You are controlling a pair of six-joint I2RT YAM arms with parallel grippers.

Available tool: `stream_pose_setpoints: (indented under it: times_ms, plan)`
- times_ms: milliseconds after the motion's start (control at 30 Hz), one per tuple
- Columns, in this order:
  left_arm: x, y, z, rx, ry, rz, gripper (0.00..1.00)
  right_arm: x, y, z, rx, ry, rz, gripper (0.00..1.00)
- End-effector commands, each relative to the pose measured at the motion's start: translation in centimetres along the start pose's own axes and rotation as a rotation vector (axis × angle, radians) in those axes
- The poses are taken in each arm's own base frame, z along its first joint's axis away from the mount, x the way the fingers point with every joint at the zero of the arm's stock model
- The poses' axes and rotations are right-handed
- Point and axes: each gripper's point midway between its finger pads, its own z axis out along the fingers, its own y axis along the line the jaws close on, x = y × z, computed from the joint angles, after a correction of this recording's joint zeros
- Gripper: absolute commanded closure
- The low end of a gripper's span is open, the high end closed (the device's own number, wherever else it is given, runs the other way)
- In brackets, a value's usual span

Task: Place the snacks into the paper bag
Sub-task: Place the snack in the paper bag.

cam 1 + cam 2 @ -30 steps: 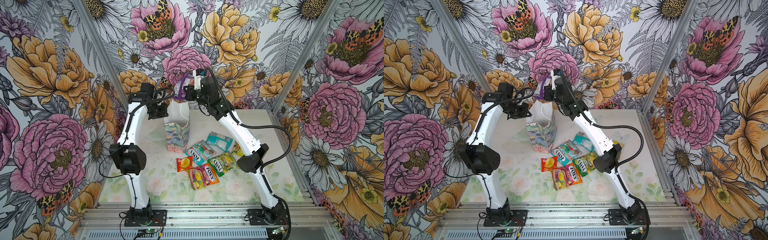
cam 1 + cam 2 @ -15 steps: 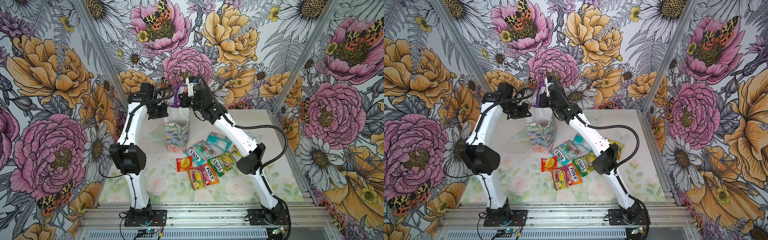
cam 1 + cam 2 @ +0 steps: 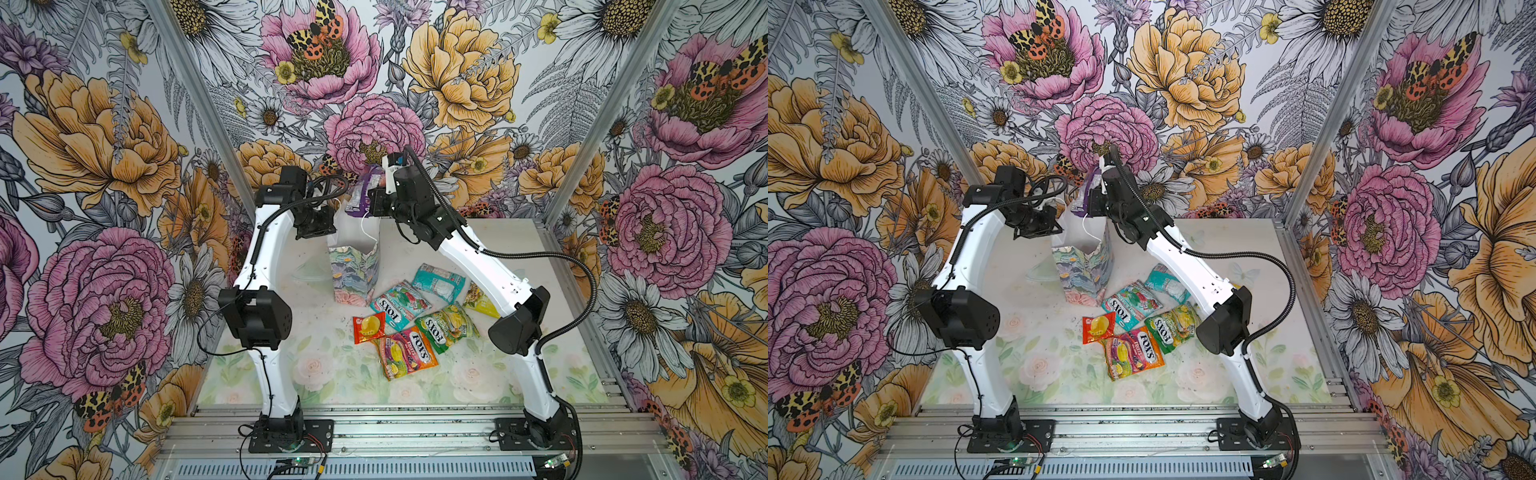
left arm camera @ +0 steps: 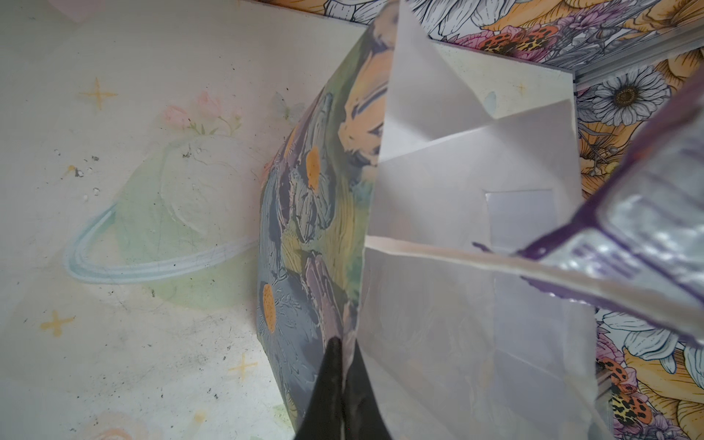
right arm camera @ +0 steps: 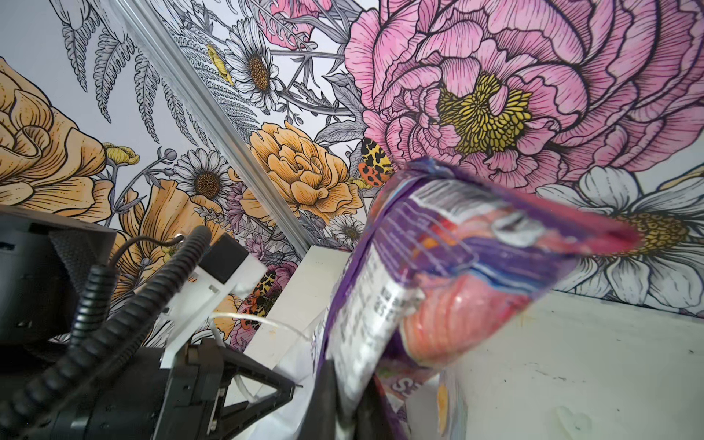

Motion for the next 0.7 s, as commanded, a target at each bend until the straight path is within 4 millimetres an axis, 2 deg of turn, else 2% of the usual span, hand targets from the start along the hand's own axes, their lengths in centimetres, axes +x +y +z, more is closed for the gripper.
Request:
stream_pose_setpoints:
  times_ms: [0,300,667]
  plan:
    - [0.1,-0.5,-0.9,0.033,-0.011,0.011,1.00,-2.3,1.2,-2.0,-0.025,-0.064,-0.020,1.00]
    - [0.1,-0.4,-0.9,0.031,-0.013,0.009,1.00,0.0,1.6,-1.8,-0.023,0.005,-0.055,1.00]
    - [0.0,-0.5,-1.1,0.033,-0.018,0.009,1.00,1.7,3.8,-0.3,-0.079,0.035,-0.048,1.00]
